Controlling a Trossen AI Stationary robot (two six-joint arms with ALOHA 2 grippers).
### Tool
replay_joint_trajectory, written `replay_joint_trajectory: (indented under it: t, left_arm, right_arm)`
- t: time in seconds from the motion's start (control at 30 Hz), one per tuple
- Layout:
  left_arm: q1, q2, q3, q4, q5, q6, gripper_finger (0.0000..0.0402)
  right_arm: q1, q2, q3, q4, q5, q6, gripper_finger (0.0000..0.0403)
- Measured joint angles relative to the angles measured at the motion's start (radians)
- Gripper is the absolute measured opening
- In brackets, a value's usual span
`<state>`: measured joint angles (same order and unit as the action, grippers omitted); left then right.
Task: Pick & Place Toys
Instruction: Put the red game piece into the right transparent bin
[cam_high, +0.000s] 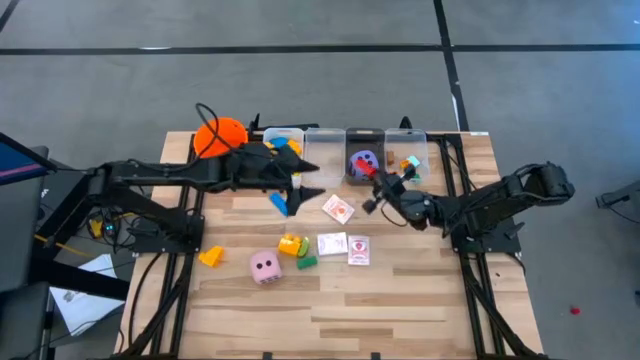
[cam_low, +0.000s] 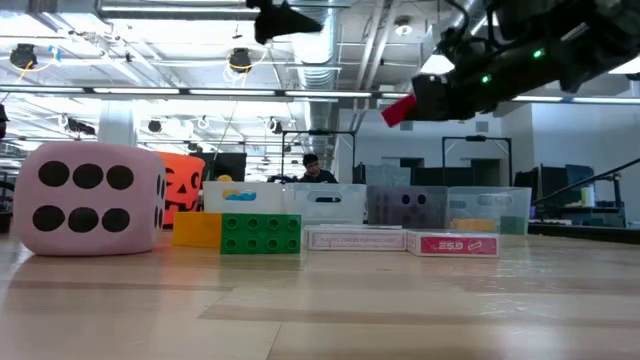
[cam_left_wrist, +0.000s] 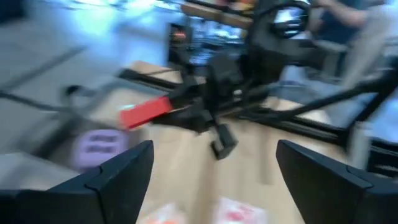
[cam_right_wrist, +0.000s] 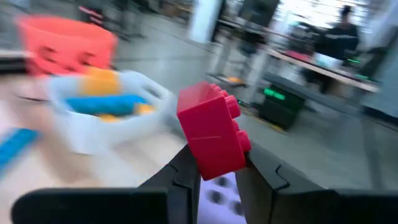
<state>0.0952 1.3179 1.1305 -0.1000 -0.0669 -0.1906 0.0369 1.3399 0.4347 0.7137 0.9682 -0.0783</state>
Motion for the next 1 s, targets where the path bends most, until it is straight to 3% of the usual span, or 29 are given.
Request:
replay_joint_trajectory:
  t: [0.13,0.23,0.5,0.7,0.87,1.0]
  left_arm:
    - [-0.002,-0.001,-0.001,0.0,-0.169,0.006,0.0324]
    - [-0.002,0.024,0.0,-0.007,-0.225,0.003,0.032]
    - [-0.01,0.12,-0.001,-0.04,-0.226,-0.024,0.0313]
    - [-0.01,0.2,-0.001,-0.033,-0.229,-0.027,0.0312]
    - [-0.01,0.245,-0.001,-0.032,-0.23,-0.05,0.031]
    - [-0.01,0.253,-0.001,-0.033,-0.23,-0.061,0.0308]
  right_arm:
    - [-0.08,0.0,0.0,-0.074,0.071,0.023,0.0075]
    - [-0.133,0.0,0.0,-0.166,0.081,0.078,0.0075]
    - [-0.24,0.0,0.0,-0.408,0.061,0.273,0.0075]
    - [-0.271,0.0,0.0,-0.484,0.053,0.315,0.0075]
    - [-0.29,0.0,0.0,-0.501,0.16,0.318,0.0075]
    - [-0.302,0.0,0.0,-0.503,0.181,0.318,0.0081]
